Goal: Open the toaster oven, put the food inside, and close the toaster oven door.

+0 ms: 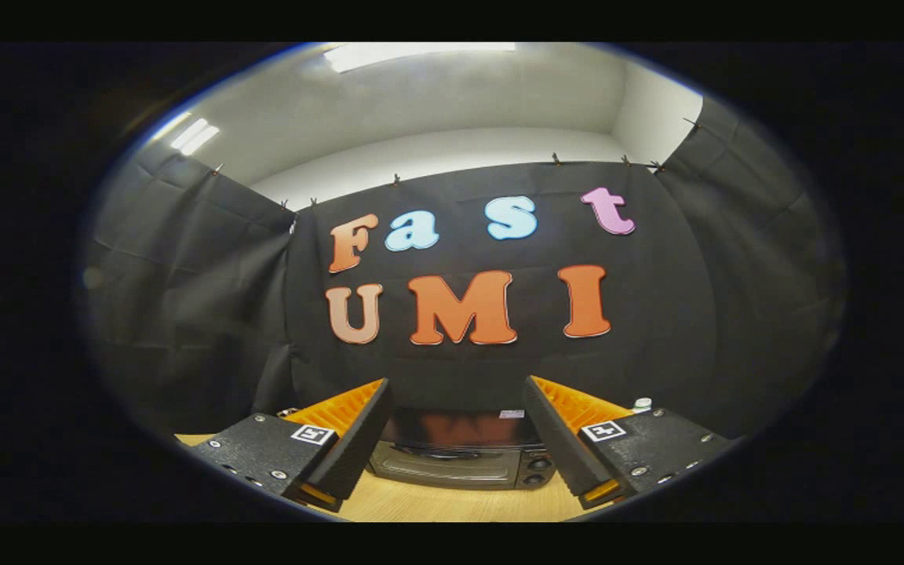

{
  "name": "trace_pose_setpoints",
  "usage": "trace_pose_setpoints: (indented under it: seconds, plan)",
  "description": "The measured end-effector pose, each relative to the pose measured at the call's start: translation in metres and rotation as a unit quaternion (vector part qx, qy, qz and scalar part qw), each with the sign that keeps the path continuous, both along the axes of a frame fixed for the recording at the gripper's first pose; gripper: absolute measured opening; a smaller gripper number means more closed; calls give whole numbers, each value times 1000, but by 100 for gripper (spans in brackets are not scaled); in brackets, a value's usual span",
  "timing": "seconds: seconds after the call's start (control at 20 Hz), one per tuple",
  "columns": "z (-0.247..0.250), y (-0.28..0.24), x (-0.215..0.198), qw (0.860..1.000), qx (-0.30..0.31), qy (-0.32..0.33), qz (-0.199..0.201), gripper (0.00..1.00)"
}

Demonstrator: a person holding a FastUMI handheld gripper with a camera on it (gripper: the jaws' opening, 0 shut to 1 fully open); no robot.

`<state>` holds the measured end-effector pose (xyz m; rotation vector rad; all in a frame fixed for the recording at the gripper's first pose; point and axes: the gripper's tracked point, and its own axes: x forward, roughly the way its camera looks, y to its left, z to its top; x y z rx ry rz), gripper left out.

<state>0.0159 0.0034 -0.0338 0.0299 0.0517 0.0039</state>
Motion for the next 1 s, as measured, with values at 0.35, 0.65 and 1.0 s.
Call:
trace_pose_setpoints:
  seconds: [0.35, 0.65, 1.0]
  plan:
    - [-52, 3, 31, 999, -1, 34, -4, 98]
    - [-134, 8, 74, 994, -14, 109, -9, 99]
    - [-192, 24, 111, 989, -21, 147, -19, 99]
